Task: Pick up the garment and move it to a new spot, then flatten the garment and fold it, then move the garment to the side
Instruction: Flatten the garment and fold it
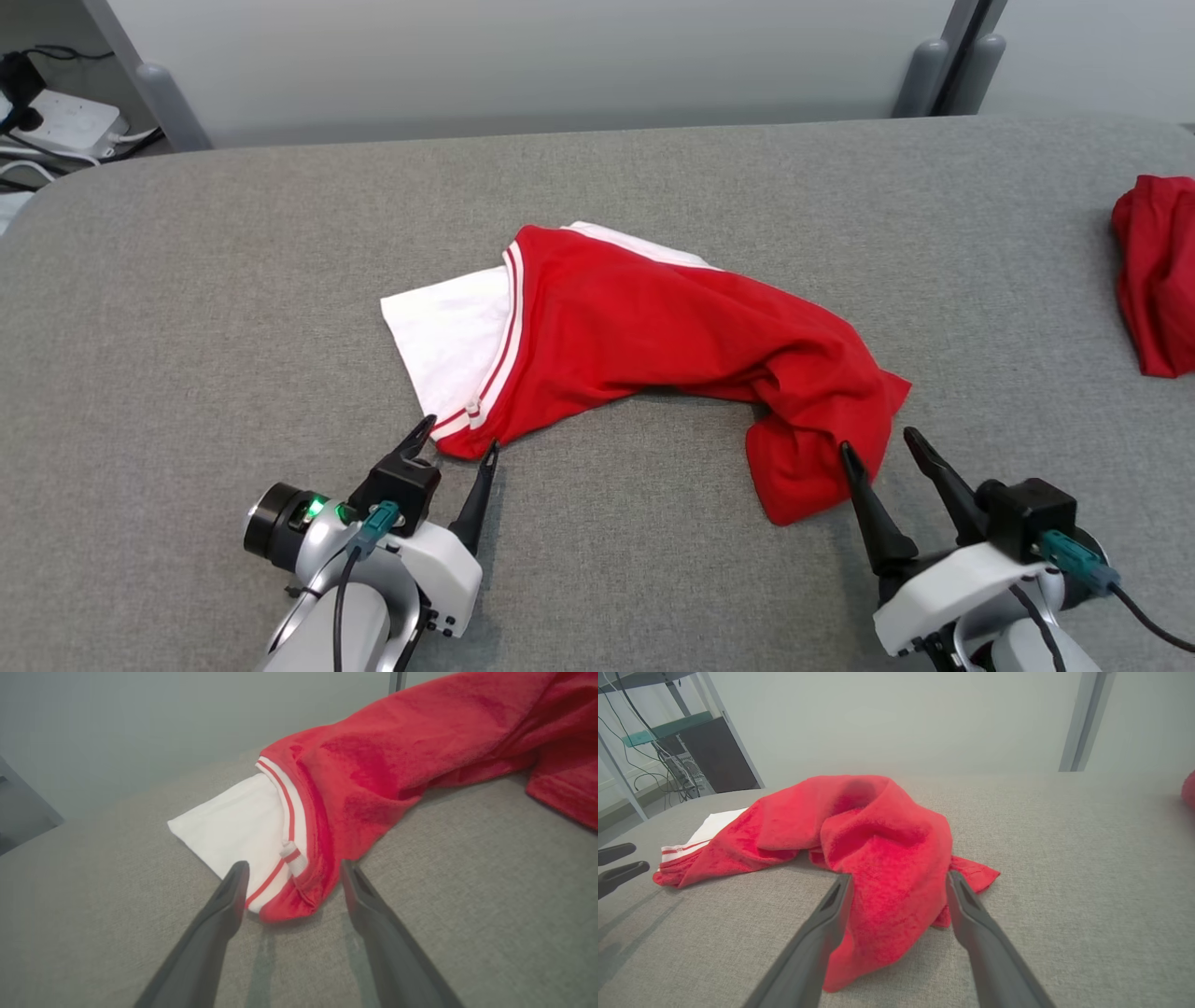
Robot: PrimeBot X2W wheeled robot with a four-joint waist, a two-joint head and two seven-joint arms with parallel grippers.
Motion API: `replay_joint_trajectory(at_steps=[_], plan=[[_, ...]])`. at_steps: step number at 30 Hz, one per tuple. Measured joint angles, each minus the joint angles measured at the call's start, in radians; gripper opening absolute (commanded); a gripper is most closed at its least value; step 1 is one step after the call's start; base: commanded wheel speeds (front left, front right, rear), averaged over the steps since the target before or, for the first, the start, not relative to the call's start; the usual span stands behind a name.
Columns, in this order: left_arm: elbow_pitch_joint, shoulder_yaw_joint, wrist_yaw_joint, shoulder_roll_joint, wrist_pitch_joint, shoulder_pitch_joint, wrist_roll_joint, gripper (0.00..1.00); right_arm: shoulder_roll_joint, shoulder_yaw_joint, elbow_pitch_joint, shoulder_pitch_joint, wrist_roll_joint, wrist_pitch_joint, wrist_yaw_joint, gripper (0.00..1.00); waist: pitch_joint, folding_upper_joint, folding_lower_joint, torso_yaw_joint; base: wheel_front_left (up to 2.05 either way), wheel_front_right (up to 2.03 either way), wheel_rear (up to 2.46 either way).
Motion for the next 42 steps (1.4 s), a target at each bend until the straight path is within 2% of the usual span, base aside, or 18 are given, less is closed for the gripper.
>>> replay_joint_trajectory(at_steps=[8,17,22,23,24,25,26,27,28,34,42], plan=[[0.054,-0.001,-0.019,-0.031,0.0,-0.043,0.008,1.0,0.013,0.048,0.123,-0.09,0.031,0.0,0.0,1.0,0.019,0.0,0.0,0.014,0.0,0.0,0.0],[0.116,0.001,-0.043,-0.063,0.0,-0.106,0.014,1.0,0.012,0.077,0.195,-0.163,0.036,0.0,0.0,1.0,0.049,0.0,0.0,0.018,0.0,0.0,0.0],[0.166,0.015,-0.042,-0.08,0.0,-0.143,0.012,1.0,0.01,0.095,0.228,-0.203,0.044,0.0,0.0,1.0,0.067,0.0,0.0,0.011,0.0,0.0,0.0],[0.173,0.014,-0.043,-0.083,0.0,-0.151,0.012,1.0,0.011,0.098,0.231,-0.211,0.044,0.0,0.0,0.91,0.069,0.0,0.0,0.009,0.0,0.0,0.0],[0.175,0.015,-0.043,-0.085,0.0,-0.157,0.011,0.93,0.011,0.101,0.239,-0.221,0.044,0.0,0.0,0.53,0.072,0.0,0.0,0.007,0.0,0.0,0.0],[0.181,0.015,-0.044,-0.087,0.0,-0.162,0.006,0.65,0.011,0.102,0.248,-0.229,0.047,0.0,0.0,0.4,0.074,0.0,0.0,0.005,0.0,0.0,0.0],[0.189,0.015,-0.05,-0.087,0.0,-0.166,0.002,0.44,0.01,0.103,0.254,-0.235,0.052,0.0,0.0,0.15,0.076,0.0,0.0,0.004,0.0,0.0,0.0],[0.196,0.015,-0.053,-0.088,0.0,-0.171,0.002,0.16,0.01,0.109,0.262,-0.242,0.055,0.0,0.0,0.0,0.078,0.0,-0.0001,0.003,0.0,0.0,0.0],[0.198,0.015,-0.057,-0.088,0.0,-0.174,-0.001,0.0,0.01,0.113,0.268,-0.247,0.061,0.0,0.0,0.0,0.079,0.0,0.0,0.002,0.0,0.0,0.0],[0.146,0.032,-0.061,-0.092,0.0,-0.175,-0.028,0.0,-0.006,0.126,0.271,-0.275,0.069,0.0,0.0,0.0,0.074,0.0,0.0,0.007,0.0,0.0,0.0],[-0.101,0.099,-0.061,-0.072,0.0,-0.087,-0.038,0.0,-0.073,0.025,0.112,-0.234,0.009,0.0,0.0,0.0,0.037,0.0,0.0,0.028,0.0,0.0,0.0]])
